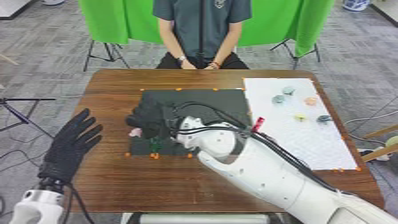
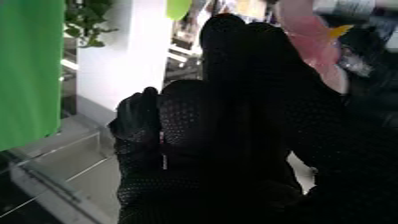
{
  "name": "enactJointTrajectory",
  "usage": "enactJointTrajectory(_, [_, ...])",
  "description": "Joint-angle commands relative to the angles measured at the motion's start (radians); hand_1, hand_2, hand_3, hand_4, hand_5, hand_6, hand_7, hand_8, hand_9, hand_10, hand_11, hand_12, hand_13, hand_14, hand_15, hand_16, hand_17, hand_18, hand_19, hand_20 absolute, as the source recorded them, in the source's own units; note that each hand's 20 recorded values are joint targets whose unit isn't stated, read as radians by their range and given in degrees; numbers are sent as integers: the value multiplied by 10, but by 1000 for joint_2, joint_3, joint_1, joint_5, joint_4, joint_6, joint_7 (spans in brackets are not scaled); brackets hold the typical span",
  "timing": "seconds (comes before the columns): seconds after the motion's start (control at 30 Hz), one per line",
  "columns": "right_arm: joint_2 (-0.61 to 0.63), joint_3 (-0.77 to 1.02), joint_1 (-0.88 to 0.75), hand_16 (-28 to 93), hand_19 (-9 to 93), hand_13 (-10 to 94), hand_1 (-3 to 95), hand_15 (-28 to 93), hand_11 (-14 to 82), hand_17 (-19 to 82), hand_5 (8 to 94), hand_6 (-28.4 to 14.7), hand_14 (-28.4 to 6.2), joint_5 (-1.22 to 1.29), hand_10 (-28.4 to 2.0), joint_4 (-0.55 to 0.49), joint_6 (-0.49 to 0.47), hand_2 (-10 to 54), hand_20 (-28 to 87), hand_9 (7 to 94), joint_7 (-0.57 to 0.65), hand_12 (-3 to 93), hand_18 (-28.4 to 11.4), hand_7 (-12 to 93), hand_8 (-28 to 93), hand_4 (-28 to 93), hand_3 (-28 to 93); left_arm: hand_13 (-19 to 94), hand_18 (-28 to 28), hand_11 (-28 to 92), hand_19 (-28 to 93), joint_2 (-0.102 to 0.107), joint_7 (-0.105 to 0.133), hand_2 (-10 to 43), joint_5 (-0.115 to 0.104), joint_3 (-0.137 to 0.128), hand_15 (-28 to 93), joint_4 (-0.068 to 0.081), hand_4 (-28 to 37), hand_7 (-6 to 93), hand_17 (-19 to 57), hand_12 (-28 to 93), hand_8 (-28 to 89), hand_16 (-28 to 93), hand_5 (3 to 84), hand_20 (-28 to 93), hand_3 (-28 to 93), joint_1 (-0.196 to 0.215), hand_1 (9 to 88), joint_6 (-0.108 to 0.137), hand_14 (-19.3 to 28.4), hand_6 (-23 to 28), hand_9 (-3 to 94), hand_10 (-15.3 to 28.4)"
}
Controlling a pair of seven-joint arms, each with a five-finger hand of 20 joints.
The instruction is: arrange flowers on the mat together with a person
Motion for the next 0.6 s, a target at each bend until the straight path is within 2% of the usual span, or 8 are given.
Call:
enactJointTrajectory(0.03, [-61, 4, 8, 280, 915, 688, 507, 780, 282, 365, 614, 34, -57, -93, -60, 61, 1, -95, 482, 771, 6, 481, -173, 575, -106, -234, 783, 204, 197, 148, 412, 28, -10, 36, -3, 26, 173, 16, -166, 145, -98, 190, -62, 61, 248, 120, 627, -35, 305, -5, 118, 19, 203, 94])
enactJointTrajectory(0.1, [-63, -7, 24, 280, 915, 687, 507, 780, 281, 363, 617, 33, -57, -101, -60, 75, 12, -95, 484, 770, 3, 483, -173, 571, -98, -233, 781, 204, 197, 144, 412, 35, -2, 35, -8, 32, 170, 17, -163, 142, -98, 194, -59, 64, 248, 121, 627, -39, 305, 1, 119, 19, 204, 94])
enactJointTrajectory(0.17, [-61, -20, 37, 281, 914, 685, 507, 780, 279, 362, 618, 33, -58, -106, -59, 81, 20, -95, 485, 771, 18, 483, -173, 566, -95, -233, 780, 204, 197, 139, 412, 42, 0, 35, -3, 36, 167, 16, -162, 140, -98, 197, -57, 67, 247, 122, 628, -44, 305, 2, 118, 19, 203, 93])
enactJointTrajectory(0.43, [-77, -21, 47, 284, 912, 682, 505, 780, 271, 362, 624, 30, -59, -144, -59, 98, 13, -95, 488, 776, 66, 492, -173, 553, -67, -230, 774, 205, 197, 128, 412, 45, -5, 35, -2, 47, 159, 23, -164, 137, -98, 207, -55, 74, 248, 123, 627, -62, 306, -3, 118, 19, 203, 91])
enactJointTrajectory(0.6, [-70, -20, 49, 294, 908, 676, 494, 778, 252, 354, 624, 26, -60, -164, -59, 92, -18, -95, 492, 771, 83, 504, -174, 526, -38, -255, 784, 209, 198, 132, 414, 44, -1, 27, -2, 43, 159, 20, -178, 155, -97, 208, -62, 73, 260, 122, 641, -54, 299, -2, 122, 22, 212, 96])
